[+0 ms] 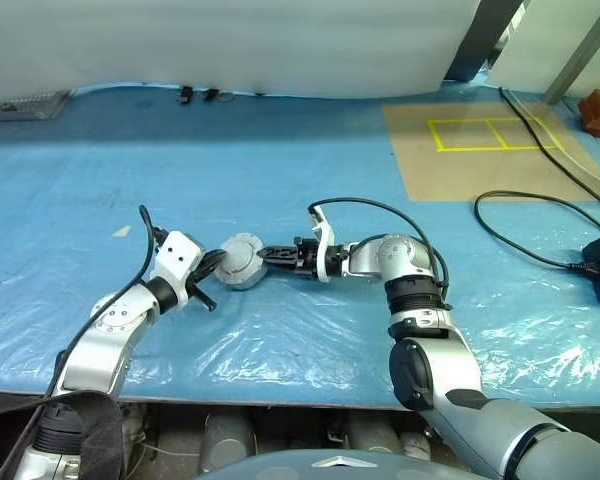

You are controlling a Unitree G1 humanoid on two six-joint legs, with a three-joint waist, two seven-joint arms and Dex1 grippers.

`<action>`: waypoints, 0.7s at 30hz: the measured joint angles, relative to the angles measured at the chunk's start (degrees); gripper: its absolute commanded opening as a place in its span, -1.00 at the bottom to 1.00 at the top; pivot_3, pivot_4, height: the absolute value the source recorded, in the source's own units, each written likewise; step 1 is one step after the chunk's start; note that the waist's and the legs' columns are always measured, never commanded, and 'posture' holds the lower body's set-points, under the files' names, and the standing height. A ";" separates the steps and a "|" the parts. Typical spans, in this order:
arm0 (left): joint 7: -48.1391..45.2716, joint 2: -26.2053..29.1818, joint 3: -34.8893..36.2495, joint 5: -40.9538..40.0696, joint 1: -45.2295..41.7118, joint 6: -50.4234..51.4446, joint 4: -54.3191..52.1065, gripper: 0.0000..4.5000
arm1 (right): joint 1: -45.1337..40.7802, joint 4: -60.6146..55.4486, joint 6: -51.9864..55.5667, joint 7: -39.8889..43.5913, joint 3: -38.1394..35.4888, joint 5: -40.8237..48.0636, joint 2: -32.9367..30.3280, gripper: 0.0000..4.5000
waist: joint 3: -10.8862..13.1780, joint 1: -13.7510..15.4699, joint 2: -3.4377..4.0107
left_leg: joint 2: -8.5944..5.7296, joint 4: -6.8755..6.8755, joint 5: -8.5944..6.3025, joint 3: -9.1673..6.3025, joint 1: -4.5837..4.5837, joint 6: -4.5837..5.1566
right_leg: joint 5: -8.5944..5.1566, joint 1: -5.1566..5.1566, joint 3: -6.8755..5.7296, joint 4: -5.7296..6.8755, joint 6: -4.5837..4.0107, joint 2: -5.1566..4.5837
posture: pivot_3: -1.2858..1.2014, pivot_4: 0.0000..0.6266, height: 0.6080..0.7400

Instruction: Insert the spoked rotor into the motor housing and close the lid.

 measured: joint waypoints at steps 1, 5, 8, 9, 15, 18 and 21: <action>0.62 -0.36 0.08 0.27 -0.14 -0.02 0.76 -1.00 | 0.00 0.08 -0.46 0.14 0.64 0.06 -0.06 -0.52 | 0.00 -0.05 0.00 | 0.00 0.00 0.00 0.00 -0.01 0.00 | 0.01 -0.01 0.00 0.00 -0.01 0.01 | 0.03 -0.52 1.00; 1.81 -2.62 0.52 0.04 -0.38 -1.26 1.61 -1.00 | -0.32 1.18 -1.83 1.51 2.13 0.45 -1.34 -0.52 | 0.00 0.00 -0.01 | -0.01 0.00 0.01 -0.01 -0.12 -0.01 | 0.12 -0.15 0.00 -0.03 -0.21 0.00 | 0.03 -0.52 1.00; 1.65 -3.78 1.09 -0.91 -0.50 -2.54 1.58 -1.00 | -0.60 2.01 -2.80 2.08 2.65 0.50 -1.69 -0.52 | 0.00 -0.03 -0.01 | 0.00 0.00 0.01 0.00 -0.25 -0.02 | 0.12 -0.27 0.00 0.00 -0.22 0.01 | 0.03 -0.52 1.00; 1.47 -4.14 1.09 -1.32 -0.49 -2.82 1.56 -1.00 | -0.65 2.11 -3.06 2.22 2.98 0.54 -1.78 -0.52 | 0.00 -0.02 -0.01 | 0.00 0.00 0.01 0.00 -0.27 -0.02 | 0.12 -0.28 0.00 0.03 -0.23 0.01 | 0.03 -0.52 1.00; 0.77 -5.32 1.69 -3.23 -0.42 -3.59 1.56 -1.00 | -0.59 1.96 -3.06 2.32 3.83 1.18 -2.33 -0.52 | 0.00 0.07 -0.01 | 0.00 0.05 0.01 0.03 -0.24 -0.01 | 0.12 -0.27 0.00 0.05 -0.24 0.00 | 0.03 -0.52 1.00; 1.60 -7.61 4.77 -7.12 -0.39 -2.82 1.56 -1.00 | -0.07 1.85 -2.80 2.49 3.58 2.32 -2.44 -0.52 | 0.00 0.08 -0.01 | 0.00 0.05 0.01 0.13 -0.28 -0.02 | 0.12 -0.33 0.00 0.04 -0.25 0.01 | 0.03 -0.52 1.00; 3.02 -10.48 9.35 -13.46 0.92 -0.24 1.03 -1.00 | 0.80 1.50 -2.20 1.89 1.67 3.78 -1.62 -0.52 | 0.01 0.05 -0.03 | 0.00 0.04 0.01 0.36 -0.43 -0.03 | 0.12 -0.51 0.00 0.04 -0.25 0.02 | 0.03 -0.52 1.00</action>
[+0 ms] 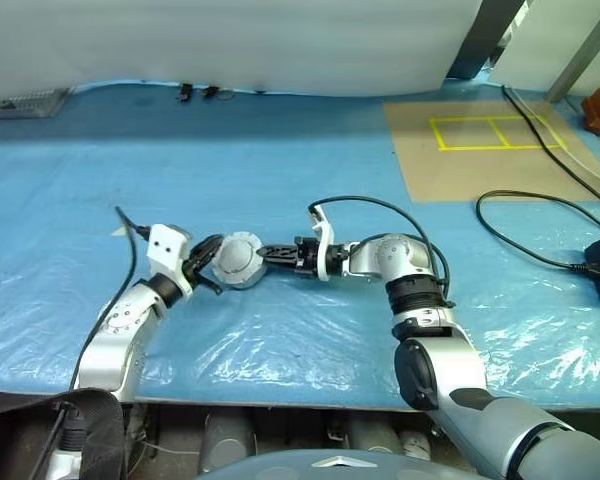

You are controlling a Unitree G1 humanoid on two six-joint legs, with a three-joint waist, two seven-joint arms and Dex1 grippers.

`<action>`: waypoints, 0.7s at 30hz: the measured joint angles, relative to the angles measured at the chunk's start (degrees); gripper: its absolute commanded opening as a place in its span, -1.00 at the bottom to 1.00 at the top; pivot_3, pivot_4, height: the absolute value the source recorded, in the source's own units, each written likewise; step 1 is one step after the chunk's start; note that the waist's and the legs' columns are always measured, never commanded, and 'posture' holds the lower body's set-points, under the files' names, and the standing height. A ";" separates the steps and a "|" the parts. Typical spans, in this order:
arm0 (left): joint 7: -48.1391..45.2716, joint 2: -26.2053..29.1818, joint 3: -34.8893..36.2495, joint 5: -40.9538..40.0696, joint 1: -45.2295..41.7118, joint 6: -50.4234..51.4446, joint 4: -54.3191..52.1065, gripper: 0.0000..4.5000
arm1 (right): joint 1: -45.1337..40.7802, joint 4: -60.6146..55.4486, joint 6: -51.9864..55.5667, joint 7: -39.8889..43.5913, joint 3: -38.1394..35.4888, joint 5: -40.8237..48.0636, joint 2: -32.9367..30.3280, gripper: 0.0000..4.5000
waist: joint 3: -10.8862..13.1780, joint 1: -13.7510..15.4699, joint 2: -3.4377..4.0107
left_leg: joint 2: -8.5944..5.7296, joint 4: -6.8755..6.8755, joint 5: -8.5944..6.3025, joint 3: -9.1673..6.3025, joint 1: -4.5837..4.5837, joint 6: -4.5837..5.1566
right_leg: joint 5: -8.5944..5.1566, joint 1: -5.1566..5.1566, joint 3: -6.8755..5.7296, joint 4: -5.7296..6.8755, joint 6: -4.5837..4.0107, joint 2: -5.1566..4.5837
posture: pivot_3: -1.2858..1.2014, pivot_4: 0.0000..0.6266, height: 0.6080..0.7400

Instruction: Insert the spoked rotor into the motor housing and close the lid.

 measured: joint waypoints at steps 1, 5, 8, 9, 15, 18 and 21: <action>0.48 -0.77 1.24 -1.95 0.78 0.73 -0.30 -1.00 | 0.12 0.02 0.17 -0.66 -0.94 0.40 0.36 -0.52 | 0.02 0.01 -0.03 | 0.00 0.00 0.00 0.11 -0.08 0.00 | 0.00 -0.08 0.00 0.00 0.00 0.00 | 0.03 -0.52 1.00; 3.25 -3.31 6.03 -8.41 1.98 3.41 -0.94 -1.00 | -0.27 1.91 -1.36 -5.28 -8.18 2.64 3.71 -0.52 | 0.08 0.25 -0.13 | 0.07 0.13 0.00 0.13 -0.40 0.00 | 0.01 -0.32 -0.03 0.06 -0.02 0.04 | 0.03 -0.52 1.00; 5.30 -4.99 7.95 -11.29 1.95 3.53 -2.18 -1.00 | -2.10 3.00 -2.15 -6.71 -10.36 3.52 4.76 -0.52 | 0.11 0.27 -0.18 | 0.05 0.23 0.00 0.13 -0.49 0.00 | 0.02 -0.33 -0.03 0.05 -0.01 0.02 | 0.03 -0.52 1.00; 5.94 -6.26 8.84 -12.86 2.20 3.54 -2.79 -1.00 | -2.97 3.41 -2.77 -6.72 -11.46 4.34 5.28 -0.52 | 0.15 0.25 -0.25 | 0.06 0.23 0.00 0.13 -0.49 0.00 | 0.02 -0.33 -0.03 0.05 -0.01 0.02 | 0.03 -0.52 1.00; 7.57 -15.11 10.37 -25.69 4.26 4.24 -5.35 -0.32 | -7.54 4.53 -6.78 -6.48 -15.78 10.27 5.98 -0.52 | 0.24 0.50 -0.41 | 0.09 0.25 0.00 0.13 -0.59 0.01 | 0.02 -0.36 -0.05 0.05 -0.02 0.04 | 0.03 -0.52 1.00; 8.70 -17.32 10.28 -29.50 4.66 4.67 -5.38 0.12 | -7.62 5.14 -7.36 -6.33 -15.43 10.87 6.00 -0.52 | 0.25 0.50 -0.44 | 0.09 0.26 0.00 0.13 -0.67 0.01 | 0.02 -0.36 -0.05 0.05 -0.01 0.04 | 0.03 -0.52 1.00; 11.76 -19.33 10.84 -35.07 3.88 5.52 -5.38 0.57 | -7.62 5.39 -7.59 -6.35 -15.06 11.01 6.01 -0.52 | 0.34 0.45 -0.57 | 0.12 0.34 0.00 0.10 -0.75 0.00 | 0.03 -0.37 -0.07 0.08 -0.01 0.07 | 0.03 -0.52 1.00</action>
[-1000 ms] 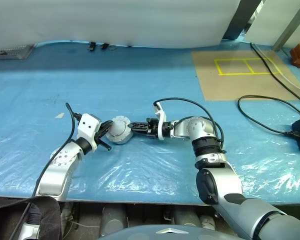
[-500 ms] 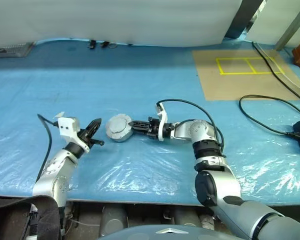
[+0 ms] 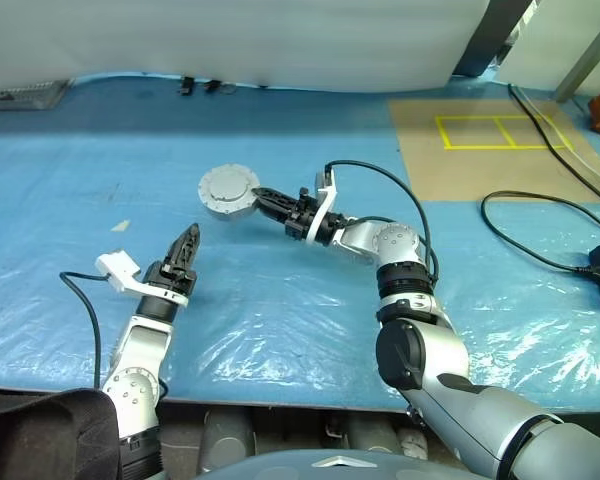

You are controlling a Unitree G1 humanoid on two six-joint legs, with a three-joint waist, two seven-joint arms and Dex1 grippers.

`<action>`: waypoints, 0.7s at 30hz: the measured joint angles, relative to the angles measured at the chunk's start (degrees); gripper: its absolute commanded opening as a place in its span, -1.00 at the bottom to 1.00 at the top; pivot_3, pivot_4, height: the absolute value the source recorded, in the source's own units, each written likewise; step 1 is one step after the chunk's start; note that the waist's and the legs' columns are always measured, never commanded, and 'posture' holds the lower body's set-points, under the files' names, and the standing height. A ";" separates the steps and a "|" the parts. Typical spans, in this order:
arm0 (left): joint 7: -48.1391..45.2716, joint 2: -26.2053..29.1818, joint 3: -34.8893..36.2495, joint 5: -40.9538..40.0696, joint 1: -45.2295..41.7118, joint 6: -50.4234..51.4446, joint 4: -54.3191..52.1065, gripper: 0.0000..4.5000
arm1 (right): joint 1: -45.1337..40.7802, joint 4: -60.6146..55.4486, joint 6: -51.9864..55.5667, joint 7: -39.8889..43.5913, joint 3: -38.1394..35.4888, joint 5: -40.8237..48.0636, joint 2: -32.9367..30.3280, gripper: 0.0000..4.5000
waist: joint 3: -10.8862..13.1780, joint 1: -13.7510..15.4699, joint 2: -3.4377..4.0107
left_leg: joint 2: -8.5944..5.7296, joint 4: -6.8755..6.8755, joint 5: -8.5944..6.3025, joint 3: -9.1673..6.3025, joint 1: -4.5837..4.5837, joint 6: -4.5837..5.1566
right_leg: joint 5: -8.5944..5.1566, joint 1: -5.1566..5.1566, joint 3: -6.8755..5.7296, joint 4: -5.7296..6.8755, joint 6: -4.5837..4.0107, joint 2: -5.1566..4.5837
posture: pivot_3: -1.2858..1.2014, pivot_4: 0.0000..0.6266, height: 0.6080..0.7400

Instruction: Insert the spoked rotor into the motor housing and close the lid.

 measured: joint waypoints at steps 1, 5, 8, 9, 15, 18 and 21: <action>1.09 -0.26 0.29 -2.98 -0.66 0.73 -0.05 0.73 | 0.01 -0.02 0.03 0.01 0.37 0.17 0.00 -0.52 | 0.00 0.01 0.00 | 0.00 0.02 0.00 0.00 0.00 0.00 | 0.00 0.00 0.00 0.01 0.00 0.00 | 0.03 -0.52 1.00; 3.62 -0.11 0.01 -9.71 -1.52 3.27 -1.37 0.87 | 0.23 -0.32 0.52 0.43 2.60 0.27 0.00 -0.52 | 0.00 -0.01 -0.01 | 0.00 0.05 0.00 -0.01 0.00 -0.01 | 0.01 0.00 -0.01 0.00 0.02 0.01 | 0.03 -0.52 1.00; 4.90 0.11 -0.23 -12.86 -1.58 4.39 -1.38 0.87 | 0.35 -0.32 0.67 0.51 3.54 0.44 0.00 -0.52 | 0.01 0.04 -0.01 | -0.01 0.08 0.00 -0.02 0.00 -0.01 | 0.02 0.00 -0.01 0.01 0.03 0.02 | 0.03 -0.52 1.00; 5.05 0.33 -0.37 -13.59 -1.58 4.69 -1.40 0.87 | 0.38 -0.33 0.68 0.55 3.61 0.53 0.00 -0.52 | 0.01 0.07 -0.02 | -0.01 0.10 0.00 -0.03 0.00 -0.01 | 0.02 0.00 -0.02 0.01 0.04 0.02 | 0.03 -0.52 1.00; 5.80 0.83 -2.19 -15.36 -1.56 5.53 -1.43 0.87 | 1.08 -1.35 1.70 1.33 5.05 0.85 0.00 -0.52 | 0.01 0.15 -0.02 | 0.00 0.24 0.00 -0.07 -0.01 -0.01 | 0.08 0.00 -0.02 0.03 0.12 0.01 | 0.03 -0.52 1.00; 6.04 0.59 -2.79 -15.47 -1.84 5.43 -1.40 0.87 | 1.47 -3.21 2.47 2.38 6.55 0.88 -0.01 -0.52 | 0.01 0.11 -0.03 | 0.00 0.28 0.00 -0.09 -0.01 -0.01 | 0.16 0.00 -0.03 0.07 0.26 0.02 | 0.03 -0.52 1.00; 6.32 0.07 -3.12 -15.47 -3.05 4.79 -1.18 0.87 | 1.48 -4.04 2.52 3.08 7.81 0.93 -0.01 -0.52 | 0.01 0.17 -0.03 | 0.00 0.37 0.00 -0.12 -0.02 -0.02 | 0.17 0.01 -0.03 0.11 0.26 0.02 | 0.03 -0.52 1.00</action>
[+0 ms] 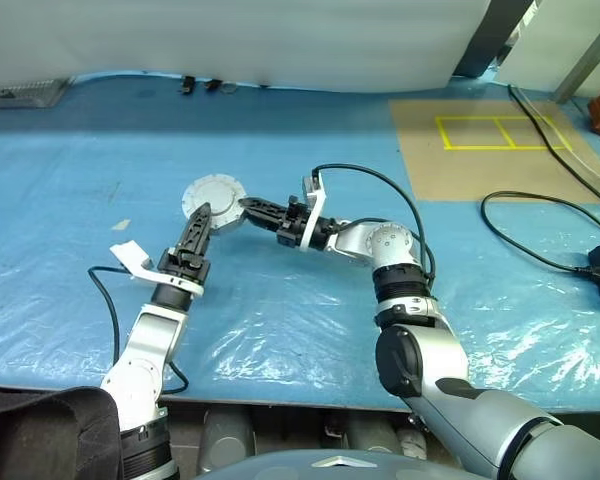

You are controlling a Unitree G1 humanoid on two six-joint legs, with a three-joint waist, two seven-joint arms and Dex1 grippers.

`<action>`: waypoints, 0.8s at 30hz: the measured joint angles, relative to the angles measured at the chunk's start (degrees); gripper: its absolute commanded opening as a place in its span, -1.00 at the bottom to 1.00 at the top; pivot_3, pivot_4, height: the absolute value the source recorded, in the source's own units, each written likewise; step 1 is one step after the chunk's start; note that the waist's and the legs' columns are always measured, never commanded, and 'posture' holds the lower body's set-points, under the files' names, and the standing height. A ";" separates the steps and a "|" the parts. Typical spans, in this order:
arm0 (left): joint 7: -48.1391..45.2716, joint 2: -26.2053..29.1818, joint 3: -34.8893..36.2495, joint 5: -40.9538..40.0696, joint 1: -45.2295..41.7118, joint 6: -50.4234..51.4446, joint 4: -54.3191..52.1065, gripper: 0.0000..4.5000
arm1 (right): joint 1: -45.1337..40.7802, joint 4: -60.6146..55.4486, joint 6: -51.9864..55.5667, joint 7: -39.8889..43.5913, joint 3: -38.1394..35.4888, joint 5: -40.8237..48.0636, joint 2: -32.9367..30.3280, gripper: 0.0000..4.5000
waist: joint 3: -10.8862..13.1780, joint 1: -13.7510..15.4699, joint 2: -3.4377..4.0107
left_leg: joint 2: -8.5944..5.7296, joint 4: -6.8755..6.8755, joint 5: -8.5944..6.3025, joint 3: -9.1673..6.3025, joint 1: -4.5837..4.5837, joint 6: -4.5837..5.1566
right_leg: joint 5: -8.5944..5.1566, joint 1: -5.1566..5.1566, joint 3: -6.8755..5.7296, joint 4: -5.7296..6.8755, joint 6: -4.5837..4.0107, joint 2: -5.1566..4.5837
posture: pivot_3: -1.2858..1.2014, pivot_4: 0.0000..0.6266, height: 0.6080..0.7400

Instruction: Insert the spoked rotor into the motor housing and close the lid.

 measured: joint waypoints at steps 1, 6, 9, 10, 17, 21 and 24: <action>0.14 -0.06 0.01 -0.01 -0.18 -0.12 0.12 0.79 | 0.04 -0.25 0.01 0.05 0.22 0.00 0.00 -0.52 | 0.00 -0.01 0.00 | 0.00 0.03 0.00 0.00 -0.01 0.00 | 0.00 0.00 0.00 0.00 0.00 0.00 | 0.03 -0.52 1.00; 0.64 -0.42 -0.03 -0.14 -0.06 -0.64 0.73 0.38 | 1.80 -3.06 1.11 0.82 2.19 0.28 -0.02 -0.52 | 0.00 -0.02 -0.01 | -0.01 0.10 0.00 -0.04 -0.06 0.00 | 0.06 0.00 0.00 0.00 0.09 0.00 | 0.03 -0.52 1.00; 0.61 -1.29 0.14 -1.59 -0.05 -1.38 0.73 0.22 | 2.46 -3.56 1.30 1.49 2.50 0.92 -0.05 -0.52 | 0.01 0.00 -0.02 | -0.01 0.12 0.00 -0.05 -0.06 0.00 | 0.08 0.00 0.00 0.01 0.08 -0.01 | 0.03 -0.52 1.00; 0.61 -1.25 0.17 -1.67 -0.05 -1.46 0.74 0.21 | 2.49 -3.58 1.28 1.49 2.53 0.97 -0.05 -0.52 | 0.01 -0.03 -0.03 | -0.01 0.13 0.00 -0.05 -0.05 0.00 | 0.09 0.01 0.00 0.02 0.06 -0.01 | 0.03 -0.52 1.00; 0.06 -0.91 -0.28 -1.64 0.00 -1.63 0.78 0.21 | 2.62 -4.00 0.96 1.66 3.06 1.12 -0.06 -0.52 | 0.01 -0.09 -0.03 | -0.01 0.17 0.00 -0.06 -0.05 0.00 | 0.13 0.01 0.00 0.04 0.08 0.00 | 0.03 -0.52 1.00; 0.07 -0.23 -0.63 -1.71 -0.01 -1.02 1.10 0.21 | 3.33 -4.29 0.94 1.91 3.11 1.12 -0.11 -0.52 | 0.00 -0.07 -0.03 | -0.01 0.18 0.00 -0.07 -0.05 0.00 | 0.14 0.01 0.00 0.04 0.08 0.00 | 0.03 -0.52 1.00; 0.07 -0.37 -0.63 -2.52 -0.18 -0.64 1.71 0.21 | 3.89 -4.76 0.67 1.91 3.17 1.11 -0.13 -0.36 | 0.01 -0.09 -0.03 | -0.01 0.19 0.00 -0.07 -0.05 0.00 | 0.14 0.01 0.00 0.04 0.08 0.00 | 0.03 -0.52 1.00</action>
